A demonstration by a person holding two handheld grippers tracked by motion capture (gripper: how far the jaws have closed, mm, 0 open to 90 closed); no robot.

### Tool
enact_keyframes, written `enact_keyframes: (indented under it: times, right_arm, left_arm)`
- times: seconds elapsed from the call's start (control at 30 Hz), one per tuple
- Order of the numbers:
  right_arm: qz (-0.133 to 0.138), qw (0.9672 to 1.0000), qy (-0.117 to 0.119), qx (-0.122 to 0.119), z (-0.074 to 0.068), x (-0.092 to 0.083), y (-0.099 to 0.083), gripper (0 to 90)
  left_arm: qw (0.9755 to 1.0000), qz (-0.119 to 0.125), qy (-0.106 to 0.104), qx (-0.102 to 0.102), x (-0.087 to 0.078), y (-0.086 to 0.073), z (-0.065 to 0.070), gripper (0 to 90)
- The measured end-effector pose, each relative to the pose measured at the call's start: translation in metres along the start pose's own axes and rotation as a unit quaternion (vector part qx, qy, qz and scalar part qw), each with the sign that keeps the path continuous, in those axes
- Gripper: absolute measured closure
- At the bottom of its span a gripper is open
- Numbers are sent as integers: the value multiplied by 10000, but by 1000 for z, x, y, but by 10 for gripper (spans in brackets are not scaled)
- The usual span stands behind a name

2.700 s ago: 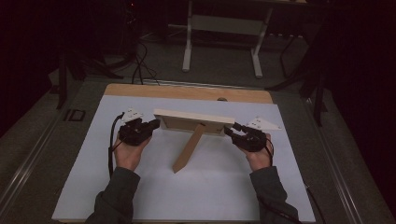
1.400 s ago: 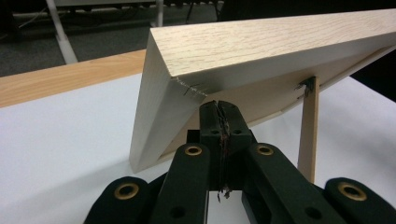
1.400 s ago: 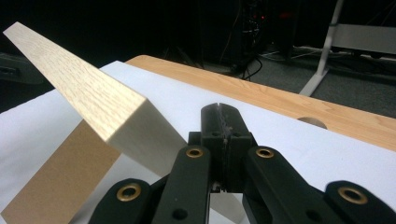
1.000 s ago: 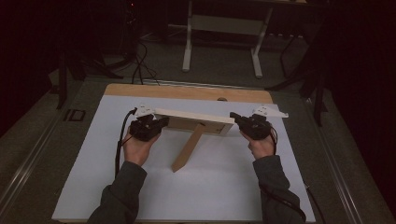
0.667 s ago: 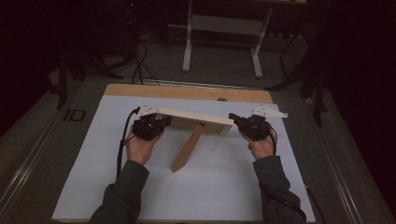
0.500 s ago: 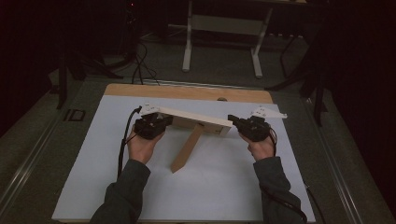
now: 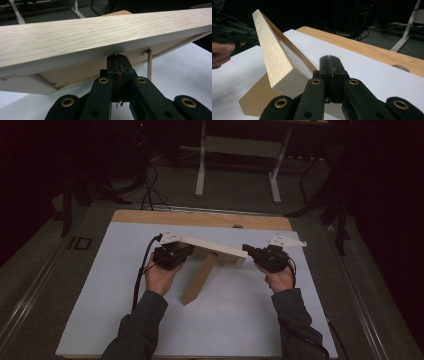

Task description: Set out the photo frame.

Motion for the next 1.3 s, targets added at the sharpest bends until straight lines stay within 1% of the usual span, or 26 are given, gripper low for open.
enact_keyframes:
  times: [0.37,0.43,0.63,0.8,0.9,1.0,1.03,1.3]
  right_arm:
    - [4,9999,128,-61,-7,1,4,898]
    - [-8,9998,169,-75,-9,1,4,898]
    - [-51,9996,247,-131,-13,2,5,898]
    - [-103,9993,315,-147,-16,3,5,898]
    - [-192,9988,385,-242,-21,5,5,898]
    - [-207,9986,401,-264,-22,5,5,898]
    - [-237,9982,457,-300,-25,6,6,898]
    - [-311,9970,560,-438,-34,8,6,898]
  left_arm:
    - [9999,-48,-13,150,6,6,12,900]
    - [9998,-54,9,165,7,7,13,900]
    - [9998,-52,-18,185,8,9,16,900]
    - [9997,-81,-6,227,9,10,16,900]
    - [9997,-88,-8,223,9,11,15,900]
    - [9997,-95,2,226,9,11,15,900]
    - [9997,-112,11,239,9,11,15,900]
    - [9997,-104,0,230,11,13,13,900]
Point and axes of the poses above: each handheld gripper's, and its own axes: x roughly forward along the jaws, y roughly out of its top, z roughly to its right, the point moved 8 cm from there along x, roughly forward along the jaws, and after that the axes turned 10 degrees about -z, right-handed, at the moved point
